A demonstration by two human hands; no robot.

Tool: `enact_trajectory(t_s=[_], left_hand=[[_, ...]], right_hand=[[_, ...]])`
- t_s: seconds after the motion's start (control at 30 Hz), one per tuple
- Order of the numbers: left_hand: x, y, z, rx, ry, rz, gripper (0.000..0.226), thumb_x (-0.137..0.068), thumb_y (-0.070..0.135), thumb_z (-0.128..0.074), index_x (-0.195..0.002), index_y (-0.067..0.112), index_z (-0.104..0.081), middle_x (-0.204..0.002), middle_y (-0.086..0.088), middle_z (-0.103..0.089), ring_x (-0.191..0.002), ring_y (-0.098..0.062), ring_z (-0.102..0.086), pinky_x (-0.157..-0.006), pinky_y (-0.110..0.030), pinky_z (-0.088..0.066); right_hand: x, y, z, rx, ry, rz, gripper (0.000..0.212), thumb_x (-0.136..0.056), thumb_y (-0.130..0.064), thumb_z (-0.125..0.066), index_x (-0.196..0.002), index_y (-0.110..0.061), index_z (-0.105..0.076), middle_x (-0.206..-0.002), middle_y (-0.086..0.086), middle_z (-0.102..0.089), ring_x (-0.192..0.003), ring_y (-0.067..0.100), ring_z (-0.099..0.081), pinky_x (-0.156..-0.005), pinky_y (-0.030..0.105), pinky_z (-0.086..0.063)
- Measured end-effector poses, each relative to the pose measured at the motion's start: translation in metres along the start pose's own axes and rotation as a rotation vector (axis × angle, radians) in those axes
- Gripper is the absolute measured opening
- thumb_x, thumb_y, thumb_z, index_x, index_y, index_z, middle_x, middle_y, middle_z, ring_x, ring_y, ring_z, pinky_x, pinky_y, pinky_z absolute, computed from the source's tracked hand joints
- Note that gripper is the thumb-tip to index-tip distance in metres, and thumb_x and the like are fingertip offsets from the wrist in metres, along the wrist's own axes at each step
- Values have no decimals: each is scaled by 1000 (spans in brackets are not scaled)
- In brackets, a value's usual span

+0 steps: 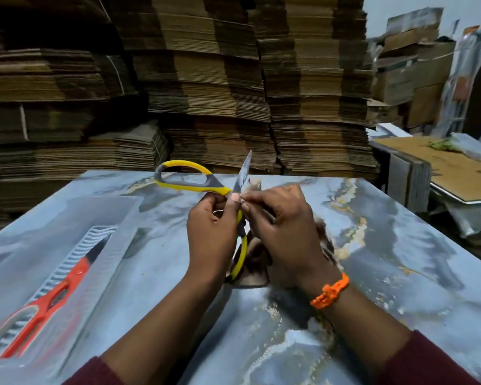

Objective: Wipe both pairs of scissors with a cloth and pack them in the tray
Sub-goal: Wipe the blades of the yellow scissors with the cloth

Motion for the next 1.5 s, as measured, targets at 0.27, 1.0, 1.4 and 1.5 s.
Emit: enact_trajectory(t_s=[0.27, 1.0, 1.4, 1.5], left_hand=[[1, -1, -2, -25, -14, -2, 18, -94, 34, -67, -80, 24, -75, -72, -1, -75, -69, -32, -73, -69, -57, -62], [-8, -5, 4, -70, -8, -31, 29, -100, 27, -64, -76, 10, -68, -57, 3, -65, -49, -16, -61, -61, -48, -59], [2, 1, 1, -93, -40, -51, 18, -98, 25, -66, -83, 19, -75, -71, 4, -73, -66, -26, -70, -64, -57, -60], [0, -4, 3, -64, -34, -8, 21, -97, 25, -67, -79, 17, -75, -68, 1, -72, -65, -24, -66, -68, -61, -59]], right_hand=[[-2, 4, 1, 84, 89, -24, 9, -93, -19, -73, -100, -16, -78, -89, 0, -68, -91, 22, -50, -76, 29, -43], [0, 0, -6, 82, 16, 55, 7, -94, -20, -73, -99, -18, -77, -87, -3, -67, -89, 22, -50, -77, 30, -42], [-1, 4, 2, -62, 8, -115, 6, -91, -20, -75, -96, -20, -79, -88, -5, -69, -96, 18, -53, -79, 24, -45], [-1, 4, 2, 28, 0, 38, 10, -92, -17, -75, -101, -15, -78, -89, -1, -68, -91, 23, -51, -75, 31, -45]])
Point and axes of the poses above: each hand's wrist, its own x-axis away from the middle knuckle, its own z-axis out of the back of the hand, y = z × x, the point moved 4 cm from there along -x, towards the middle knuckle
